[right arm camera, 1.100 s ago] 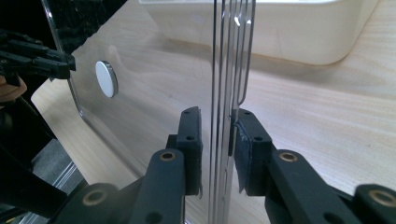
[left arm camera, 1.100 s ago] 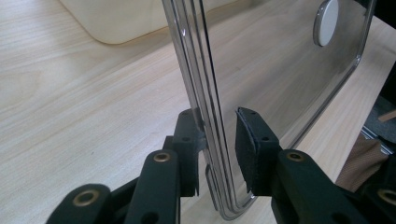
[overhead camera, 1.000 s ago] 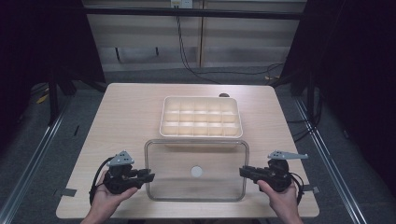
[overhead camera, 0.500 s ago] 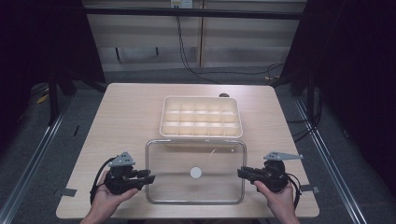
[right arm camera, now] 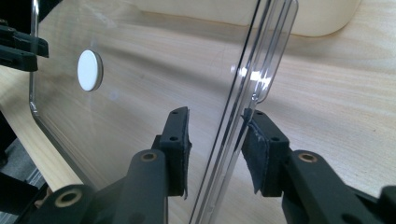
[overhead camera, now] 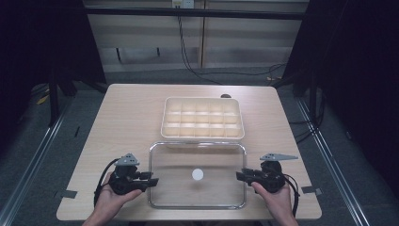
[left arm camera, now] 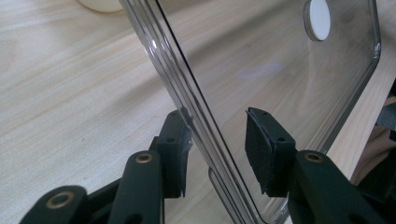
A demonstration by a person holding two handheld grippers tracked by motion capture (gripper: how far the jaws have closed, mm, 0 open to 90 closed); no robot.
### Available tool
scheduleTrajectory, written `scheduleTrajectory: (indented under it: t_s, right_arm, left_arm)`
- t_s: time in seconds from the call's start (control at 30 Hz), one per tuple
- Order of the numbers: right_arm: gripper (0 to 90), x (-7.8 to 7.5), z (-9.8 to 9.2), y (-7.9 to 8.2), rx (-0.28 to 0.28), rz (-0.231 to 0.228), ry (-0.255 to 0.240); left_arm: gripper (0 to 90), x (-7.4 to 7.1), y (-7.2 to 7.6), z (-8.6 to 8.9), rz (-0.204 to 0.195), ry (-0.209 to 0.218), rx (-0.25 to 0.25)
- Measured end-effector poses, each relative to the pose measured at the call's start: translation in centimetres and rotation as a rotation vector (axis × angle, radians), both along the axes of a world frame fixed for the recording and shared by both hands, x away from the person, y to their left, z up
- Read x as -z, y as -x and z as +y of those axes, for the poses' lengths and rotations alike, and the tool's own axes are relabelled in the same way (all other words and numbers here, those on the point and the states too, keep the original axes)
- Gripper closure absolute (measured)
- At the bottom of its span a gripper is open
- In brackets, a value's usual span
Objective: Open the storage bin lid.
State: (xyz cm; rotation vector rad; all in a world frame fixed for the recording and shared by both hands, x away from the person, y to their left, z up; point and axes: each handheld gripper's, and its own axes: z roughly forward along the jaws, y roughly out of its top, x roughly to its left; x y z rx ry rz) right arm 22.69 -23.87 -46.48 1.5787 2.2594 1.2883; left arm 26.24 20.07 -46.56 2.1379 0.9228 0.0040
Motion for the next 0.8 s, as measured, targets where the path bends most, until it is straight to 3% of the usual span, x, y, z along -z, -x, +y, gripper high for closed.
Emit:
scheduleTrajectory:
  t_s: [0.23, 0.4, 0.57, 0.8]
  right_arm:
    - [57.3, 1.1, 0.1, -0.5, 0.000, 0.045, 0.014]
    - [54.9, 1.8, 0.0, -1.1, 0.009, 0.066, 0.016]
    - [51.7, 2.3, 0.0, -1.6, 0.028, 0.075, 0.047]
    - [51.0, 2.4, 0.0, -1.7, 0.042, 0.069, 0.059]
  left_arm:
    - [56.8, 0.9, -0.5, -0.2, 0.037, -0.016, 0.008]
    - [56.6, 1.5, -1.3, -0.2, 0.077, -0.005, 0.008]
    - [57.9, 1.8, -1.8, -0.3, 0.085, -0.030, -0.003]
    - [58.2, 1.9, -1.7, -0.3, 0.069, -0.019, 0.012]
